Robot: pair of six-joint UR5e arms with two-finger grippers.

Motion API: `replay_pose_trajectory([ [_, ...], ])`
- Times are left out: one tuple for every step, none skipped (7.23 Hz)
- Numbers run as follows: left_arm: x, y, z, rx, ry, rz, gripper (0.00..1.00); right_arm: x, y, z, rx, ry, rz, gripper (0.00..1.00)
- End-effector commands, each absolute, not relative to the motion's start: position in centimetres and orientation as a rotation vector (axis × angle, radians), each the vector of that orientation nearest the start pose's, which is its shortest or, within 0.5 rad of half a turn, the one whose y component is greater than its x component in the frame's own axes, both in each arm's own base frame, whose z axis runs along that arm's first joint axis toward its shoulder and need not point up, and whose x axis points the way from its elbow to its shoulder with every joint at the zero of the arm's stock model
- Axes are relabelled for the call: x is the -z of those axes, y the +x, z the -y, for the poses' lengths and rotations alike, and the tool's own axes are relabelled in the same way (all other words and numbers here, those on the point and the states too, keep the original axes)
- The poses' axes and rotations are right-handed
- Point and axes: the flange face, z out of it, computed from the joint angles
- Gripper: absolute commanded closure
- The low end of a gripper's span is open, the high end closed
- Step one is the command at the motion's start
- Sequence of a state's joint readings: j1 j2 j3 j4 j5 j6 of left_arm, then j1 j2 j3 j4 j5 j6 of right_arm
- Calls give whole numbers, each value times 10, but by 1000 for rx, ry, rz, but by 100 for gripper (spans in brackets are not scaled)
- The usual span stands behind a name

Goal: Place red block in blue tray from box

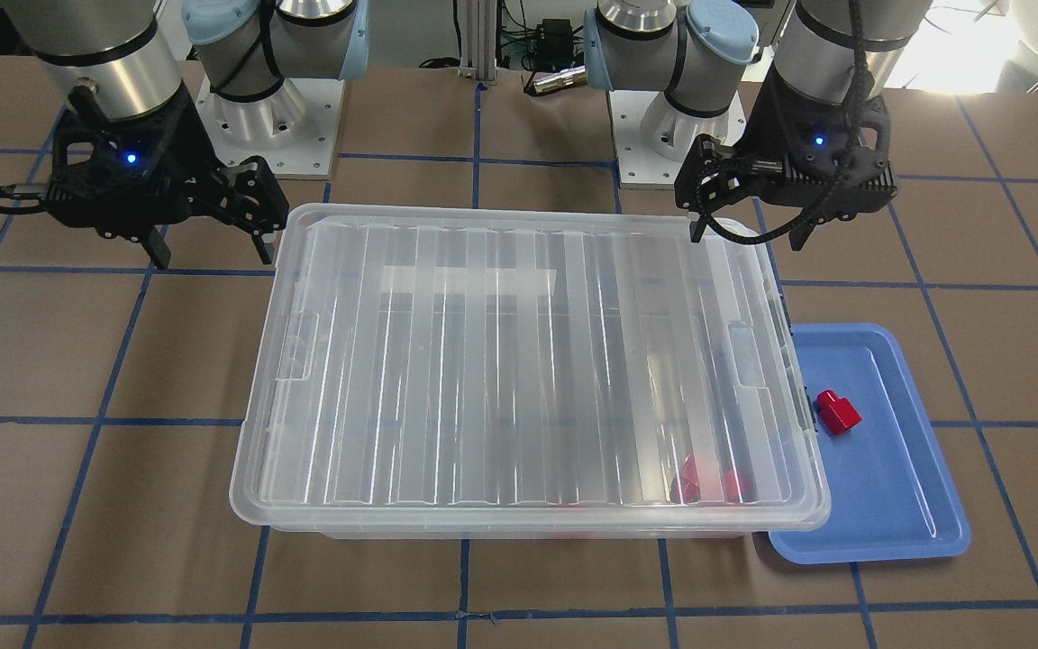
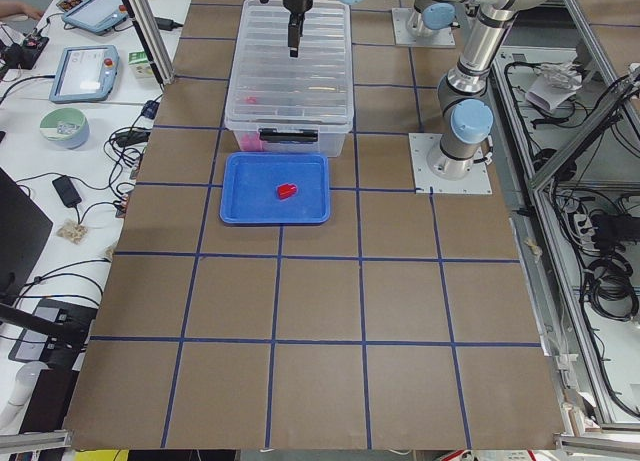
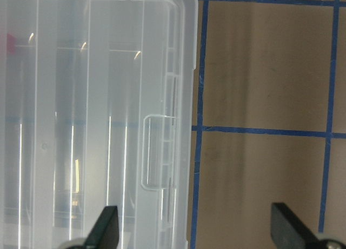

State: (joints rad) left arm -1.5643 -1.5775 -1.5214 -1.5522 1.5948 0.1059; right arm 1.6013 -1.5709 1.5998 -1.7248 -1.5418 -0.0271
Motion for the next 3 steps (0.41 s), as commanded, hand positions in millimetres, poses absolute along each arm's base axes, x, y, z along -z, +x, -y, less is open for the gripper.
replay_pose_trajectory([
  [-512, -128, 501, 96, 154, -3111, 0, -498, 163, 494, 213, -94, -3097, 0],
  [-513, -126, 501, 98, 149, -3107, 0, -509, 163, 497, 241, -96, -3096, 0],
  [-509, -129, 501, 87, 154, -3112, 0, -510, 163, 498, 237, -94, -3097, 0],
])
